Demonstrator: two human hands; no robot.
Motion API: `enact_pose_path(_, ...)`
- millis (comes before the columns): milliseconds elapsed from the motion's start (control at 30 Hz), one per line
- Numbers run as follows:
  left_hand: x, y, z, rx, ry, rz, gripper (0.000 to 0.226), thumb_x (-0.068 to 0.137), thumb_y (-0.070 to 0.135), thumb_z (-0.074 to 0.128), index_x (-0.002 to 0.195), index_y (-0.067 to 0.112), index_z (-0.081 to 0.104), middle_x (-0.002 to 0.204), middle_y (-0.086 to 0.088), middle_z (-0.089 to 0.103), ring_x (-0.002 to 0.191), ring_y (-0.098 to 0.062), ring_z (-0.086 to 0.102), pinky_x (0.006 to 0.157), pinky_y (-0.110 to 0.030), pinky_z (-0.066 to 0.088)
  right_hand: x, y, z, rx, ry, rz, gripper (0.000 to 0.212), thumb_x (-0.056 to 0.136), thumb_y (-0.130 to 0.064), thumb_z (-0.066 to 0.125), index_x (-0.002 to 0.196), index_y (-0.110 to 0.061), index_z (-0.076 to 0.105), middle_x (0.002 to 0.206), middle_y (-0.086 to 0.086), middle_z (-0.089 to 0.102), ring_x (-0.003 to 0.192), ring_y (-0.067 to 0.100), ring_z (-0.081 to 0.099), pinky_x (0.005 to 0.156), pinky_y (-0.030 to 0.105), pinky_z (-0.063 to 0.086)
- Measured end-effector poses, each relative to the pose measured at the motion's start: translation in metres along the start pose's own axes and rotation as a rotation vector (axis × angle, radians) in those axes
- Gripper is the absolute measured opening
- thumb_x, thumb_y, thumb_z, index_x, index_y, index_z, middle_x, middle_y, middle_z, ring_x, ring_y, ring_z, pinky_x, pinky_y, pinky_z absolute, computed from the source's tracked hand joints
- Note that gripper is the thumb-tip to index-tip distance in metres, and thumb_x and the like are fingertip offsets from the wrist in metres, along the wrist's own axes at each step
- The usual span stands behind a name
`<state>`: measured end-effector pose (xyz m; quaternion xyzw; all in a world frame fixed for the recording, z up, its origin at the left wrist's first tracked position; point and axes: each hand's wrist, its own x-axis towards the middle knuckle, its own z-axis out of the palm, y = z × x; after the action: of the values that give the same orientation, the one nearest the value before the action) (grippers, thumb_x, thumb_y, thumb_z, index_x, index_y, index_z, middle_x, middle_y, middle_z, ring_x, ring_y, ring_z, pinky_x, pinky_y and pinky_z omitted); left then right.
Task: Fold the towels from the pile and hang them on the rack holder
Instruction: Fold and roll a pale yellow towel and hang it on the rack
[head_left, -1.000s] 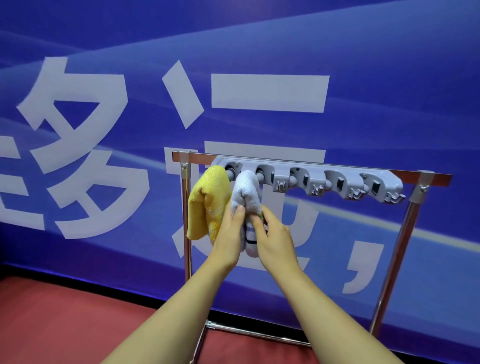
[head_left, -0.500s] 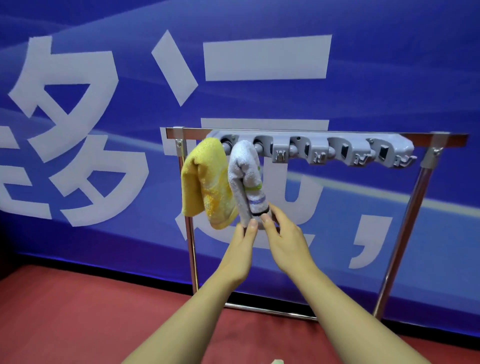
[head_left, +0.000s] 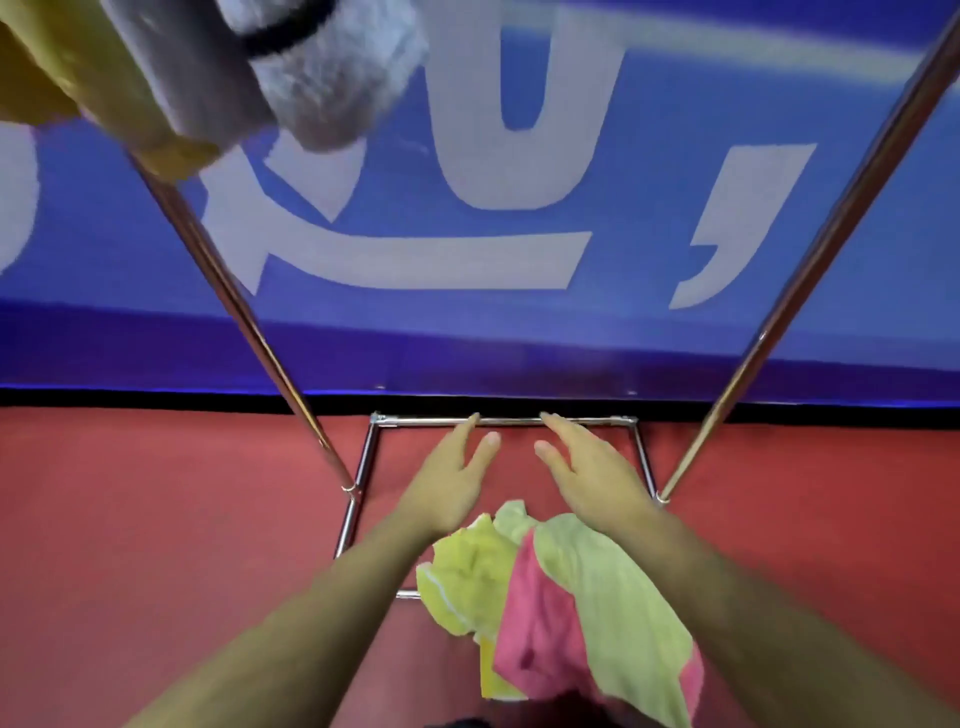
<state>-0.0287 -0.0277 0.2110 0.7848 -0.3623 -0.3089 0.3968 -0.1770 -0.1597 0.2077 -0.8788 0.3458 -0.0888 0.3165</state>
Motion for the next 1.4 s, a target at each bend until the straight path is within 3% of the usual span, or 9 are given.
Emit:
enact_pose_path(233, 0.022, -0.122, 0.071, 0.111, -0.173, -0.245, 0.064, 0.102, 0.051, 0.052, 0.157, 0.022, 0.035, 0.154, 0.002, 0.049, 0.143, -0.016, 0.046, 0.120, -0.036, 0.033, -0.023, 0.127, 0.096, -0.097, -0.340, 0.194, 0.052, 0.105, -0.047, 0.044, 0.155, -0.038, 0.035, 0.167, -0.003, 0.027, 0.153, 0.017, 0.026, 0.122, 0.037, 0.029)
enact_pose_path(400, 0.029, -0.176, 0.117, 0.112, -0.307, -0.368, 0.053, 0.102, 0.041, 0.059, 0.148, 0.018, 0.047, 0.118, 0.007, 0.066, 0.109, -0.015, 0.063, 0.091, -0.025, 0.043, -0.037, 0.183, 0.148, -0.146, -0.497, 0.305, 0.048, 0.105, -0.045, 0.045, 0.153, -0.043, 0.038, 0.171, 0.005, 0.004, 0.158, 0.026, 0.009, 0.124, 0.043, 0.025)
enact_pose_path(533, 0.034, -0.202, 0.148, 0.086, -0.373, -0.415, 0.057, 0.101, 0.045, 0.058, 0.150, 0.019, 0.044, 0.132, 0.000, 0.062, 0.116, -0.018, 0.063, 0.099, -0.032, 0.049, -0.046, 0.227, 0.185, -0.151, -0.508, 0.537, 0.049, 0.101, -0.053, 0.044, 0.149, -0.045, 0.041, 0.169, 0.016, 0.012, 0.155, 0.036, -0.017, 0.125, 0.047, 0.013)
enact_pose_path(633, 0.033, -0.210, 0.160, 0.057, -0.367, -0.434, 0.054, 0.103, 0.040, 0.057, 0.149, 0.015, 0.045, 0.127, 0.000, 0.062, 0.114, -0.019, 0.064, 0.096, -0.028, 0.050, -0.049, 0.244, 0.198, -0.172, -0.429, 0.616, 0.045, 0.101, -0.052, 0.041, 0.142, -0.036, 0.052, 0.152, 0.011, 0.049, 0.156, 0.034, 0.005, 0.125, 0.042, 0.008)
enact_pose_path(800, 0.032, -0.209, 0.162, 0.066, -0.358, -0.425, 0.049, 0.103, 0.040, 0.056, 0.146, 0.016, 0.048, 0.115, 0.006, 0.063, 0.109, -0.019, 0.065, 0.087, -0.025, 0.049, -0.051, 0.234, 0.189, -0.146, -0.185, 0.565, 0.027, 0.098, -0.031, 0.058, 0.092, -0.010, 0.074, 0.104, 0.008, 0.067, 0.104, 0.031, 0.063, 0.090, 0.040, 0.051)
enact_pose_path(967, 0.034, -0.191, 0.152, 0.076, -0.356, -0.370, 0.047, 0.103, 0.040, 0.056, 0.145, 0.019, 0.049, 0.131, 0.001, 0.062, 0.113, -0.015, 0.064, 0.092, -0.026, 0.046, -0.053, 0.228, 0.173, 0.159, 0.041, 0.664, 0.006, 0.086, -0.019, 0.079, 0.088, -0.014, 0.077, 0.094, 0.000, 0.075, 0.090, 0.021, 0.069, 0.081, 0.030, 0.052)
enact_pose_path(1067, 0.036, -0.174, 0.140, 0.100, -0.341, -0.311, 0.046, 0.104, 0.038, 0.056, 0.144, 0.018, 0.051, 0.130, -0.001, 0.064, 0.114, -0.017, 0.064, 0.098, -0.028, 0.047, -0.051, 0.214, 0.151, 0.410, 0.094, 0.699, 0.021, 0.085, -0.015, 0.081, 0.103, -0.015, 0.070, 0.094, 0.001, 0.070, 0.089, 0.016, 0.065, 0.081, 0.025, 0.047)
enact_pose_path(1267, 0.035, -0.099, 0.099, 0.052, -0.378, -0.263, 0.030, 0.103, 0.040, 0.057, 0.117, 0.017, 0.068, 0.120, -0.014, 0.069, 0.095, -0.016, 0.062, 0.081, -0.030, 0.049, -0.043, 0.162, 0.086, 0.549, 0.131, 0.470, 0.036, 0.097, -0.013, 0.064, 0.129, -0.026, 0.056, 0.099, 0.001, 0.060, 0.084, 0.015, 0.060, 0.084, 0.027, 0.051)
enact_pose_path(1400, 0.018, -0.033, 0.068, -0.117, -0.411, -0.336, 0.048, 0.104, 0.048, 0.051, 0.121, 0.007, 0.067, 0.127, -0.015, 0.070, 0.093, -0.018, 0.063, 0.082, -0.032, 0.050, -0.040, 0.103, 0.028, 0.734, 0.180, 0.338, 0.036, 0.097, -0.009, 0.063, 0.126, -0.030, 0.059, 0.090, 0.005, 0.064, 0.077, 0.010, 0.063, 0.077, 0.028, 0.055)
